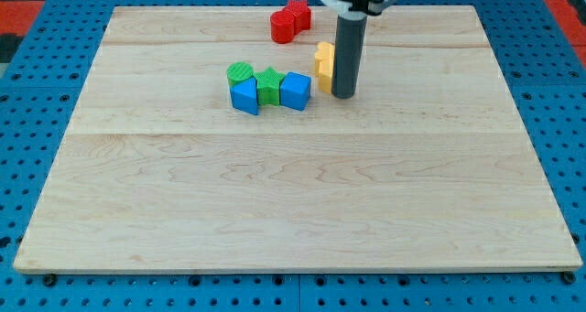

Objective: Push yellow blocks to the top center of the board below red star

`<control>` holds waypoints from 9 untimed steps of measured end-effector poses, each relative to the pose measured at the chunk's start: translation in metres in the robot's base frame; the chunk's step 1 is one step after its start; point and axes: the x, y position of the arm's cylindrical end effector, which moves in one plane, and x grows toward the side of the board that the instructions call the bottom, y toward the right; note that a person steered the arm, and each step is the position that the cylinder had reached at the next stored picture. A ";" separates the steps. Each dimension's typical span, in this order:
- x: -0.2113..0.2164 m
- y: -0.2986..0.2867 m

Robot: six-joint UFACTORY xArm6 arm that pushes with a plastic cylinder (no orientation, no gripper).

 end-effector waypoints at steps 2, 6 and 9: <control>-0.059 -0.011; -0.128 -0.014; -0.134 0.006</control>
